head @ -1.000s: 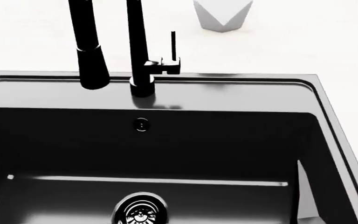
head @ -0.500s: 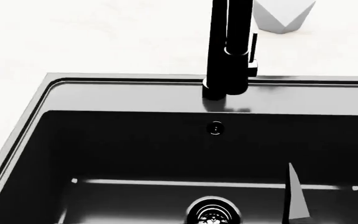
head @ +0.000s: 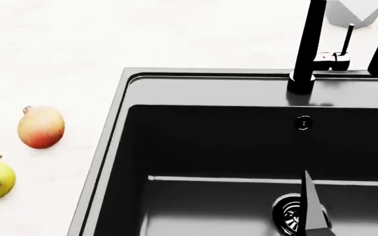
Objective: There is a mixed pile of frozen fruits and vegetables on the counter. Locate all the frozen vegetables and place the items in a bowl on the counter. Take all the frozen fruits and defrost them in a running sink.
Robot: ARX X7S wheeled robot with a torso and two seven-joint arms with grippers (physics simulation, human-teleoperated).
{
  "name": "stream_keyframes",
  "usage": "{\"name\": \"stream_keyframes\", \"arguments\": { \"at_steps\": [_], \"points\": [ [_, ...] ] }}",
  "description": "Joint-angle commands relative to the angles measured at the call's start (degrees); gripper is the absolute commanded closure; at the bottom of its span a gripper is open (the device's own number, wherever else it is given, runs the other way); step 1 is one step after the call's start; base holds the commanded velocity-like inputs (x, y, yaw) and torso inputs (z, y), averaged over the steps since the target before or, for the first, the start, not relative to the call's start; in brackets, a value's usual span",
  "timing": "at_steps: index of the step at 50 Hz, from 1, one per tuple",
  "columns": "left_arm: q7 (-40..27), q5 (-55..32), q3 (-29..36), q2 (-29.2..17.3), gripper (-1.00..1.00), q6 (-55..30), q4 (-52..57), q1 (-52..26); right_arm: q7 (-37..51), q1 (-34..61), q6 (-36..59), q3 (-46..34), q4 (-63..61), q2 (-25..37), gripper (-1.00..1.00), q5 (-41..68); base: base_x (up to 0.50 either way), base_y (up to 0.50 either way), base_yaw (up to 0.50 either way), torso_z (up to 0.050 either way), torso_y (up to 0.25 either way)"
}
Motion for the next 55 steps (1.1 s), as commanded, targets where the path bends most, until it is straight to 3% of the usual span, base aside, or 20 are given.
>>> {"name": "stream_keyframes", "arguments": {
  "at_steps": [1,24,34,37,40,46,55],
  "points": [
    [1.4,-2.8,-3.3,0.1,-1.0,0.5,1.1,0.8,-2.0,0.0,-0.4,1.3,1.2,-1.9,-1.0,-1.1,-0.34,0.5,0.0,0.0,0.0],
    [-0.2,-2.2,-0.2,0.2,-1.0,0.5,0.3,-1.0,-2.6,-0.3,-0.4,-0.7,2.0,-3.0,-1.0,-2.8,-0.32,0.45,0.0,0.0,0.0],
    [-4.6,-7.2,2.5,-1.6,-1.0,-5.2,0.0,-4.8,-2.7,-0.9,0.1,-2.5,3.3,-3.8,-1.0,-3.7,0.0,0.01,0.0,0.0,0.0],
    [-11.1,-16.5,4.5,-1.9,-1.0,-11.4,-2.7,-10.9,-2.5,-1.1,0.3,-2.6,3.4,-3.6,-1.0,-3.6,0.0,0.0,0.0,0.0,0.0],
    [-14.6,-15.7,6.9,-2.4,-1.0,-14.1,-4.5,-12.2,-2.5,-1.7,0.3,-2.3,3.3,-3.6,-1.0,-3.5,0.0,0.0,0.0,0.0,0.0],
    [-12.8,-11.4,11.7,-2.2,-1.0,-14.1,-8.0,-14.2,-2.7,-0.7,0.5,-4.2,3.9,-4.0,-1.0,-4.2,0.0,0.0,0.0,0.0,0.0],
    [-14.6,-13.9,14.3,-1.6,-1.0,-16.9,-11.2,-16.4,-4.0,-2.2,0.1,-4.3,4.1,-5.1,-1.0,-5.7,0.0,0.0,0.0,0.0,0.0]
  ]
}}
